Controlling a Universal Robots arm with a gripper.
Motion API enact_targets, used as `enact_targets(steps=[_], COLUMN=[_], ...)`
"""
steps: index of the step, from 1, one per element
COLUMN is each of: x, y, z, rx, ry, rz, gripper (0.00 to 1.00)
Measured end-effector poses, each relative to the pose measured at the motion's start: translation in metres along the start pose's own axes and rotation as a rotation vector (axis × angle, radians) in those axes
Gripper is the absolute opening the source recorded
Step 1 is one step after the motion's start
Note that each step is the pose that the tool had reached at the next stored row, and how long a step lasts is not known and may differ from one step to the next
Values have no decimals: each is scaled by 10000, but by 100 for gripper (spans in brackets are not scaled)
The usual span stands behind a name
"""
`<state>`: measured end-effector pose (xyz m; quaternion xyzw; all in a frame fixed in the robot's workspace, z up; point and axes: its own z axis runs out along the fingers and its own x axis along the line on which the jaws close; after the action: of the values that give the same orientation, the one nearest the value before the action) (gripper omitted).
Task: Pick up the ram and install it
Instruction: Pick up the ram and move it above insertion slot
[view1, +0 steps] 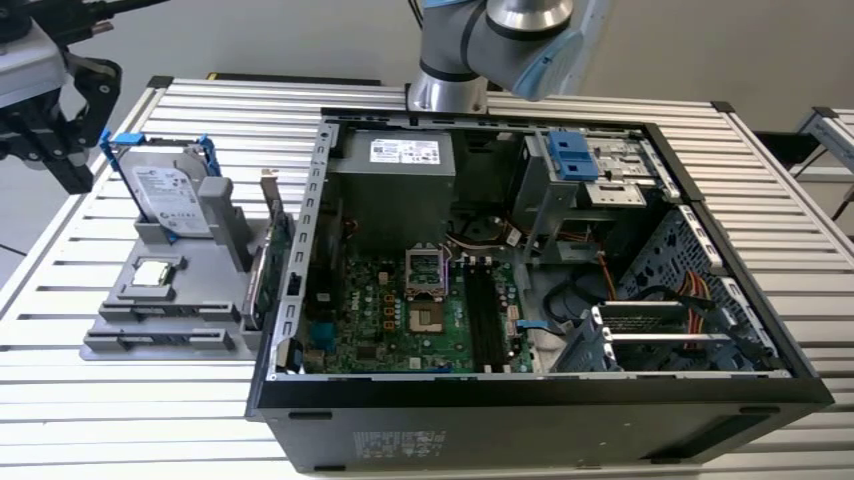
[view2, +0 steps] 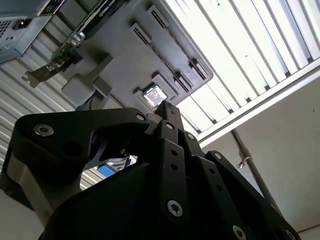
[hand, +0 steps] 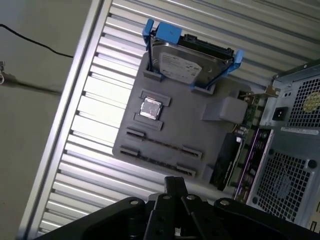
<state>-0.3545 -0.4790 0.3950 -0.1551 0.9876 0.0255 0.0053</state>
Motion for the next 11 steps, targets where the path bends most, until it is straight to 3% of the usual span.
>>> enact_targets(steps=[11], x=[0], y=[0], z=[0], rx=[-11], ry=[27], rz=[-574], gripper=[0])
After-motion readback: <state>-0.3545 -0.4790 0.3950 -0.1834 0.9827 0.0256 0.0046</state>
